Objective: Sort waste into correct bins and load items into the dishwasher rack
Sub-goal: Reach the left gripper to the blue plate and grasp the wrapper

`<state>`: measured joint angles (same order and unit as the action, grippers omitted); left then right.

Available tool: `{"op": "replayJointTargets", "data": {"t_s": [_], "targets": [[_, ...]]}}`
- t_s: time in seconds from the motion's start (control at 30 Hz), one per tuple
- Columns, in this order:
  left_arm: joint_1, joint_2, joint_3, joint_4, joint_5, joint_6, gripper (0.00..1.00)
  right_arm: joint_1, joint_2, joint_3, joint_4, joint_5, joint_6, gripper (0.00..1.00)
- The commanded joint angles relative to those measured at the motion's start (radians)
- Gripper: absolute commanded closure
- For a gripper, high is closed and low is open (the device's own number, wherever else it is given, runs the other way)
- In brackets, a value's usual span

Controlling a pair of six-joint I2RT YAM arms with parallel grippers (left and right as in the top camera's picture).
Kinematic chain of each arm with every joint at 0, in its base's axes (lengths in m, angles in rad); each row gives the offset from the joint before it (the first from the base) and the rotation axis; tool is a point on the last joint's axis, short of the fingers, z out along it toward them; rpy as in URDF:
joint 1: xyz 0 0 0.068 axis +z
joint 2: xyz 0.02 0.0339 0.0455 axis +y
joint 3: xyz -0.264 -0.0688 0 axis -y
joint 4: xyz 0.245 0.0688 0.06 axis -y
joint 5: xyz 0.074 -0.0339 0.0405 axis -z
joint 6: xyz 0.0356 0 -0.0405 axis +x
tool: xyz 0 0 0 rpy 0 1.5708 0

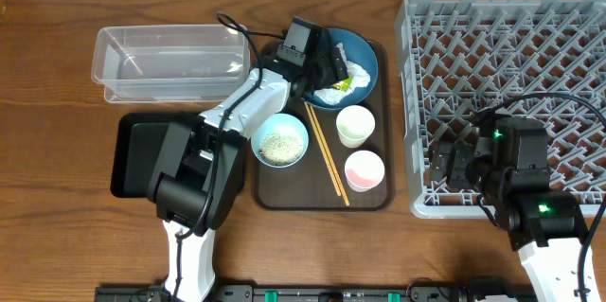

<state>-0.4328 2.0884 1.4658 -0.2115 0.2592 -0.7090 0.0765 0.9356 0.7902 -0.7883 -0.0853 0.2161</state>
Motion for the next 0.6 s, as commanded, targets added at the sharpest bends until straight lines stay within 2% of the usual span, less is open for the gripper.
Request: {"op": "replayJointTargets", "data": {"t_s": [0.0, 0.17, 0.43, 0.57], "targets": [[-0.008, 0.013, 0.021, 0.002, -0.05, -0.022, 0.13, 0.002, -0.006, 0.024, -0.001, 0.01, -0.011, 0.01], [-0.024, 0.02, 0.021, 0.003, -0.11, -0.022, 0.14, 0.002, -0.006, 0.024, -0.001, 0.01, -0.011, 0.01], [-0.045, 0.061, 0.021, 0.035, -0.114, -0.023, 0.15, 0.002, -0.006, 0.024, -0.005, 0.01, -0.011, 0.01], [-0.045, 0.073, 0.021, 0.035, -0.115, -0.023, 0.21, 0.002, -0.006, 0.024, -0.014, 0.01, -0.011, 0.01]]}}
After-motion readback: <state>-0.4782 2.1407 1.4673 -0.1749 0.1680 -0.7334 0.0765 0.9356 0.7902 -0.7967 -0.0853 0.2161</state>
